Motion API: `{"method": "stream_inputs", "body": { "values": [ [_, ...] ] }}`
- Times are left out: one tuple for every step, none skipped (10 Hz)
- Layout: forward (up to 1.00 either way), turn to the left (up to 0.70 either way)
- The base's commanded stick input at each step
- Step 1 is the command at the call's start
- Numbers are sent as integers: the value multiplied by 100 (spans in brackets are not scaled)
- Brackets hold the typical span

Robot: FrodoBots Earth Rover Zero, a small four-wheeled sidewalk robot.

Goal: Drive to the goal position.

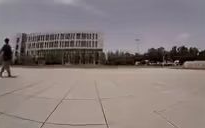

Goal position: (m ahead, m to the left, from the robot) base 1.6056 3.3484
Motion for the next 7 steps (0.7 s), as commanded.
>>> {"method": "stream_inputs", "body": {
  "values": [
    [100,40],
    [100,40],
    [100,40],
    [100,40],
    [100,40],
    [100,40],
    [100,40]
  ]
}}
